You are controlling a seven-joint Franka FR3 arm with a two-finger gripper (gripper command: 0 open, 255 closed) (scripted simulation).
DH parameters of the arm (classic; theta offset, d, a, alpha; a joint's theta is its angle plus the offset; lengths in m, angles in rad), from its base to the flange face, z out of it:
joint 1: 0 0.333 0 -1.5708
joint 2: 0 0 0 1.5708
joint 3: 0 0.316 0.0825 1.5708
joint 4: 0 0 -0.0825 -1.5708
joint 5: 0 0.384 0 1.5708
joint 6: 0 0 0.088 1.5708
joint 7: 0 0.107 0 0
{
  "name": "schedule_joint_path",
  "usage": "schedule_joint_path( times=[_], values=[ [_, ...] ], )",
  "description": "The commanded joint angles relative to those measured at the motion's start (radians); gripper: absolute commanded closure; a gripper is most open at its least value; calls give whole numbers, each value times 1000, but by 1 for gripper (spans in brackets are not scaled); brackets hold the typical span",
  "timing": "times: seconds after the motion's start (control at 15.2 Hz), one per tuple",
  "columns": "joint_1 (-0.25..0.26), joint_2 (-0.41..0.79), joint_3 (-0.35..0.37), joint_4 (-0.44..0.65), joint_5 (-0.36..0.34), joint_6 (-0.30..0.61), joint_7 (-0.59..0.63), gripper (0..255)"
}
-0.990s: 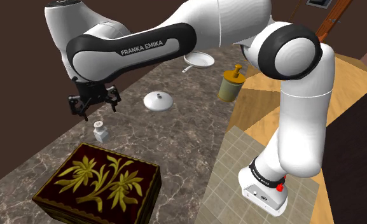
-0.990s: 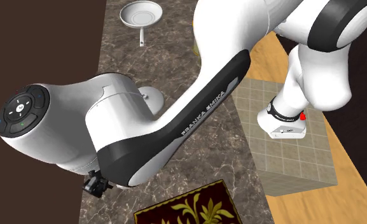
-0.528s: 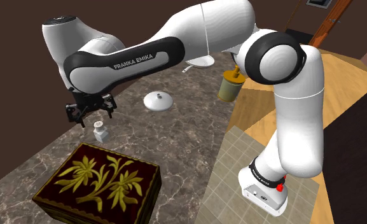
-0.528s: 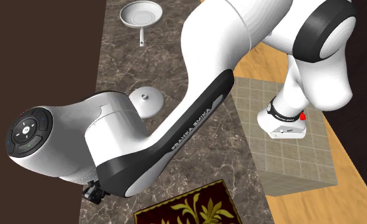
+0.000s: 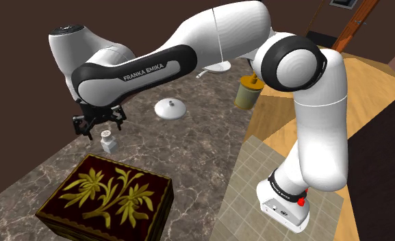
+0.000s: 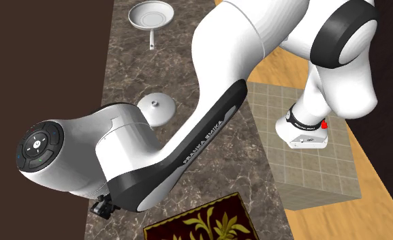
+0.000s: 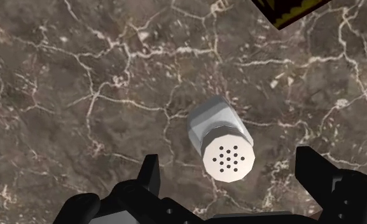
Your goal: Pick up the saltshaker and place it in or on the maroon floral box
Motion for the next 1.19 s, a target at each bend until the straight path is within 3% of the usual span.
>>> schedule_joint_path(
  times=[0.0,0.07,0.66,1.12],
  values=[
    [0,0,0,0,0,0,0,0],
    [0,0,0,0,0,0,0,255],
    [0,0,0,0,0,0,0,255],
    [1,-25,8,56,13,-79,-9,255]
  ],
)
